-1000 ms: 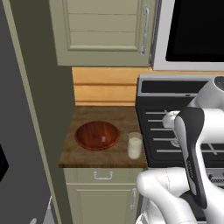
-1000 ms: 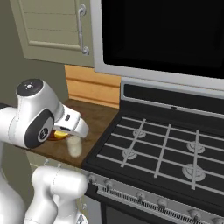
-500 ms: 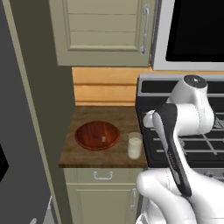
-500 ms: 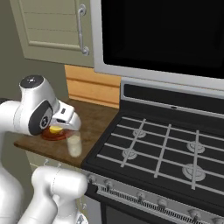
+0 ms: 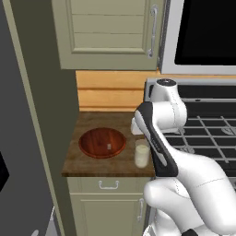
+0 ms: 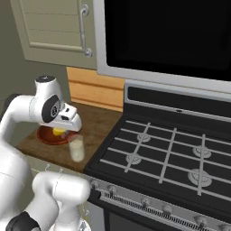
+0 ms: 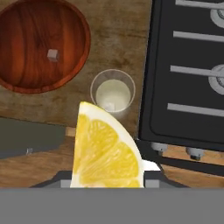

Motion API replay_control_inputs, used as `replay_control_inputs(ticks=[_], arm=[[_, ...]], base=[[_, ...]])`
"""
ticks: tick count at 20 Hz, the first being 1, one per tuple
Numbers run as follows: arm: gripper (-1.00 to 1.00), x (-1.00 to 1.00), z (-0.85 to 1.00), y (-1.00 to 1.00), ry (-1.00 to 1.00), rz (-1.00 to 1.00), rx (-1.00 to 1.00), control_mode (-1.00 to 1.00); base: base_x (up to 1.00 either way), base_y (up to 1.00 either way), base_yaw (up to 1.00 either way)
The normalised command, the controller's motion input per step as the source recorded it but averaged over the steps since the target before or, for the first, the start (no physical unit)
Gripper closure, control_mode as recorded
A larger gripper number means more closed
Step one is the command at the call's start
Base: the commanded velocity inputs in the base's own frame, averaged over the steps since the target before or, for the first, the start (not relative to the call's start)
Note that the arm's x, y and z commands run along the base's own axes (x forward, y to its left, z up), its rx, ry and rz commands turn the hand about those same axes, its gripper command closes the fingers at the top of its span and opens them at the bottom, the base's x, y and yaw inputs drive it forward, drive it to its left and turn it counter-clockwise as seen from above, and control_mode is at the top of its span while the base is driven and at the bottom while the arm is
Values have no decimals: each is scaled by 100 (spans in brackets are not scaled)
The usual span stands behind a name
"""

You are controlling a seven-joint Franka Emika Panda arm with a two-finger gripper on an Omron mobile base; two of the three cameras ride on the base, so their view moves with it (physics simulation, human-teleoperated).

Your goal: Grab a lemon wedge from the fridge and one ice cube from the ice bowl, and put them in the glass of lemonade.

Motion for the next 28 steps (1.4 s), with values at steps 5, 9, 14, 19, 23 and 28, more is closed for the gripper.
replay_control_inputs(ticks=[5,9,14,19,23,28], arm=[[100,12,-40,-1,4,0,0,-100],[100,11,-27,0,0,0,0,-100],[100,14,-5,-1,-1,0,0,-100],[100,46,0,-3,-1,0,0,-100],[100,46,0,0,0,0,0,-100],[100,15,-11,0,0,0,-1,-100]], base=[[0,0,0],[0,0,0],[0,0,0],[0,0,0],[0,0,0],[0,0,0]])
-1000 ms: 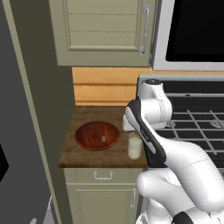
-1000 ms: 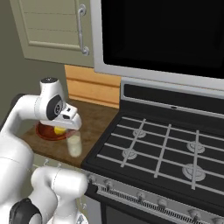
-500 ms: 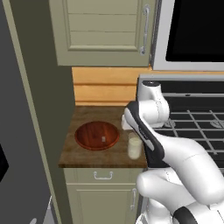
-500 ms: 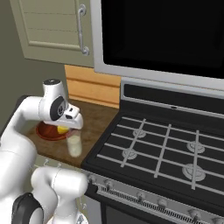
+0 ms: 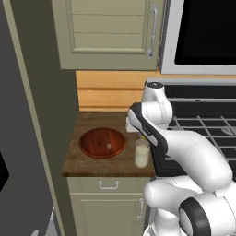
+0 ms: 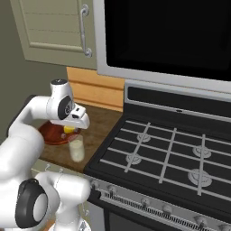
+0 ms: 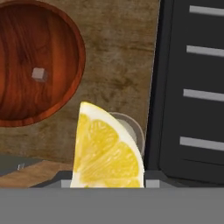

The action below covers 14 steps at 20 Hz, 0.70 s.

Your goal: Grab a lemon wedge from the fridge and one ice cube from the ice bowl, and put them in the glass of lemonade.

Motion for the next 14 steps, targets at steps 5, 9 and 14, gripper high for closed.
replay_control_inputs(ticks=[5,9,14], arm=[[100,0,-20,0,-4,0,0,-100],[100,0,-20,0,-7,0,0,-100],[100,0,-23,0,-16,0,0,-100]], base=[[0,0,0],[0,0,0],[0,0,0]])
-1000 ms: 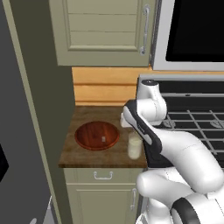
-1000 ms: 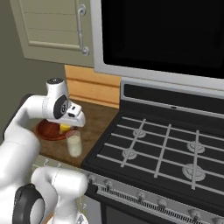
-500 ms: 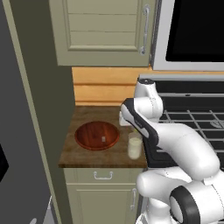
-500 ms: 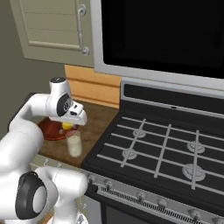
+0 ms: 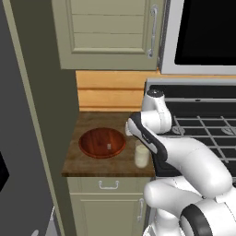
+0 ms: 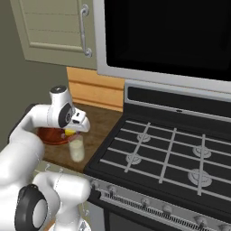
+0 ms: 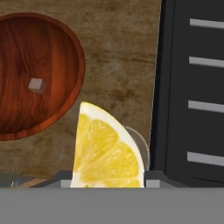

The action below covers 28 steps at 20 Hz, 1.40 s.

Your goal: Grab a lemon wedge from the fridge and one ice cube from the ice bowl, and put them in the glass of lemonade.

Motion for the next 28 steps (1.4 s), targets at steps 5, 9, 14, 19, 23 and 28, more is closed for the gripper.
replay_control_inputs(ticks=[5,9,14,19,23,28], arm=[[100,0,-3,0,-4,0,0,-100],[100,0,-9,0,0,0,0,-100],[100,9,-1,-2,0,0,0,-100],[100,9,0,0,0,0,0,-100],[100,0,0,0,0,0,0,-100],[-100,0,0,0,0,0,0,-100]], base=[[0,0,0],[0,0,0],[0,0,0],[0,0,0],[0,0,0],[0,0,0]])
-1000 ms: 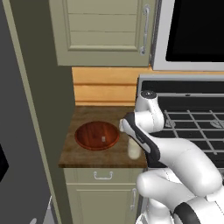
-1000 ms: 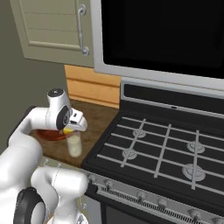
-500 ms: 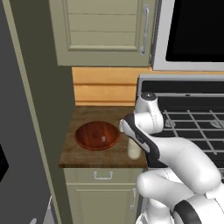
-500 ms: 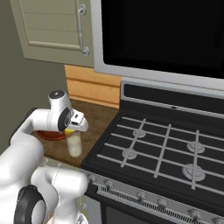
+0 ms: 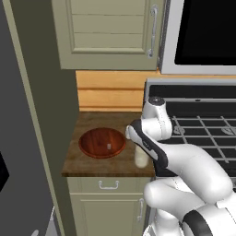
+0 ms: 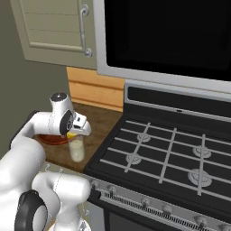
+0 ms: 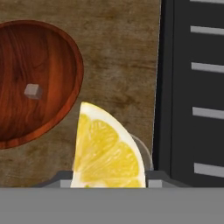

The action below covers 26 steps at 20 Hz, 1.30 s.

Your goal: Grab a lemon wedge from the fridge and one ice cube from the ice bowl, and put them in the glass of lemonade.

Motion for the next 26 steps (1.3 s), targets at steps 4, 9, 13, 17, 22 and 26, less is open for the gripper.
replay_control_inputs(ticks=[4,9,13,17,22,26], arm=[[-100,0,0,0,0,0,0,-100],[-100,0,0,0,0,0,0,-100],[-100,0,2,0,0,0,0,-100],[-100,-1,20,0,-3,0,1,-100],[-100,-23,25,-8,-10,0,7,-100],[-100,-40,25,-10,-14,0,9,-100]], base=[[0,0,0],[0,0,0],[0,0,0],[0,0,0],[0,0,0],[0,0,0]])
